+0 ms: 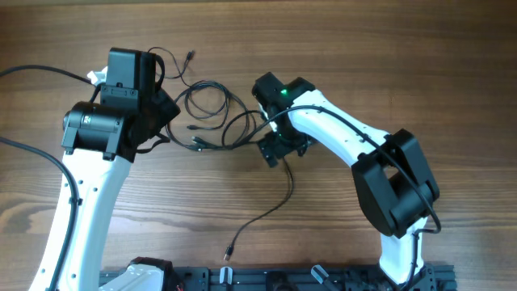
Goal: Untangle cables
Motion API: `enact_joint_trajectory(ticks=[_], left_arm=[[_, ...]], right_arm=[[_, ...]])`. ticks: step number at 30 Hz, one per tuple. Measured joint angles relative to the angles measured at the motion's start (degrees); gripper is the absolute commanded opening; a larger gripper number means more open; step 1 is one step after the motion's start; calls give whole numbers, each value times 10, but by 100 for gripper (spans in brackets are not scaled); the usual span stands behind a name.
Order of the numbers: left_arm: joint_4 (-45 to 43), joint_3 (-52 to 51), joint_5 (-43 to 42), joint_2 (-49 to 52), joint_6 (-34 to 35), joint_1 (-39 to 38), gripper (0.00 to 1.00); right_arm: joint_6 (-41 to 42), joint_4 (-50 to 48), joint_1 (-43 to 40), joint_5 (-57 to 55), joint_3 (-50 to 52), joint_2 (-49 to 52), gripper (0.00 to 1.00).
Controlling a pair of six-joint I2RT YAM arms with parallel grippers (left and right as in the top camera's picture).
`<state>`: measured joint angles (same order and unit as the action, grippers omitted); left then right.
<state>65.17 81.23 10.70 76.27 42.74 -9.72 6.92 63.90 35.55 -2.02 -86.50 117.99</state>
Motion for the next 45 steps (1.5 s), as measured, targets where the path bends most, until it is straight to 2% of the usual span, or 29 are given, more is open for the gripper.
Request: enact_joint_trajectory(ticks=[6, 9, 14, 16, 17, 23, 29, 34, 38, 45], left_arm=[[0, 0, 0, 0, 0, 0, 49], [0, 0, 0, 0, 0, 0, 49], [0, 0, 0, 0, 0, 0, 47], [0, 0, 0, 0, 0, 0, 47], [-1, 0, 0, 0, 0, 0, 47], [0, 0, 0, 0, 0, 0, 47], [0, 0, 0, 0, 0, 0, 47], [0, 0, 0, 0, 0, 0, 47], [0, 0, 0, 0, 0, 0, 47], [0, 0, 0, 0, 0, 0, 47]], right_arm=[[23, 13, -2, 32, 51, 0, 99], [27, 14, -2, 59, 72, 0, 88], [45, 2, -2, 89, 92, 0, 34], [52, -7, -3, 101, 95, -1, 18], [57, -15, -3, 109, 97, -2, 4], [79, -102, 1, 184, 103, -7, 4], [85, -165, 16, 203, 103, -7, 4], [91, -143, 8, 174, 79, -7, 4], [94, -95, -15, 138, 16, -30, 4], [82, -67, -52, 80, -123, -196, 4]])
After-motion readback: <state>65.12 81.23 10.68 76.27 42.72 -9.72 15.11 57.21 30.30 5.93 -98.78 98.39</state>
